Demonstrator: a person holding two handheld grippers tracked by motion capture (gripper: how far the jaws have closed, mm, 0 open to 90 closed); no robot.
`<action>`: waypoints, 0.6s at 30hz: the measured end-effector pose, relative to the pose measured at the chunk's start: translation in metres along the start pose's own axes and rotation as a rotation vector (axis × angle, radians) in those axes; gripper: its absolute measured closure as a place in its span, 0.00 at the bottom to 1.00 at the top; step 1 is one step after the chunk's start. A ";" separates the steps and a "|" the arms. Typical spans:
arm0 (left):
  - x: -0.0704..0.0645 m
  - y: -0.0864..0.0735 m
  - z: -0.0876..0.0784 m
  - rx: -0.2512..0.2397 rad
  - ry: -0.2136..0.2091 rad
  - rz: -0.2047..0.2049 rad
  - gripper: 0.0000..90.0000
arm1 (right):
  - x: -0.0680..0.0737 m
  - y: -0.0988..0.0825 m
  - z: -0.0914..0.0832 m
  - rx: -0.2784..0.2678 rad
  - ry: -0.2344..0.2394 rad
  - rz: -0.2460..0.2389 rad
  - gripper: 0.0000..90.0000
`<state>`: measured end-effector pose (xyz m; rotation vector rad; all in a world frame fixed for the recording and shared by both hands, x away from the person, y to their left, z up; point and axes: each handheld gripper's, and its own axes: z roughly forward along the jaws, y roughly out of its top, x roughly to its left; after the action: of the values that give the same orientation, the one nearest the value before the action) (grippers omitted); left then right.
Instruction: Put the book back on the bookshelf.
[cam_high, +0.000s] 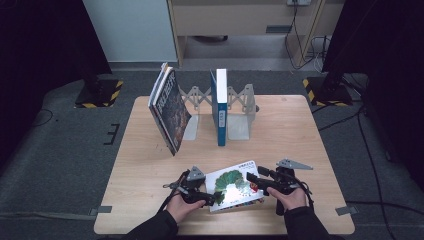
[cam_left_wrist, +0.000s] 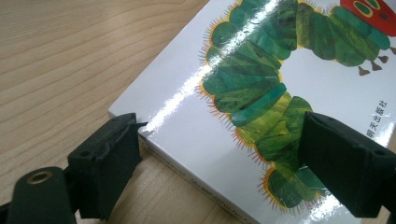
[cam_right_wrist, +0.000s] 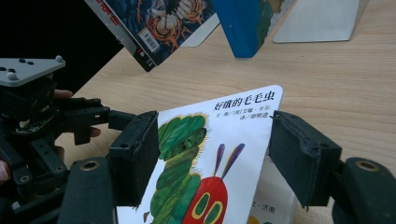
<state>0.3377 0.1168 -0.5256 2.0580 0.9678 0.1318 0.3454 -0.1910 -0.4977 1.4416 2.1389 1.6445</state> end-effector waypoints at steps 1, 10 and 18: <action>0.000 0.000 0.000 -0.001 -0.001 -0.001 0.12 | 0.000 0.000 0.000 -0.006 0.001 0.006 0.37; 0.002 -0.001 0.000 -0.011 -0.012 -0.006 0.11 | 0.002 -0.002 -0.003 -0.015 0.021 0.039 0.38; 0.002 -0.002 0.001 -0.010 -0.013 -0.009 0.10 | 0.000 -0.006 -0.002 0.018 0.013 0.041 0.38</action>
<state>0.3383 0.1183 -0.5278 2.0433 0.9666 0.1186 0.3404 -0.1925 -0.5016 1.4936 2.1501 1.6566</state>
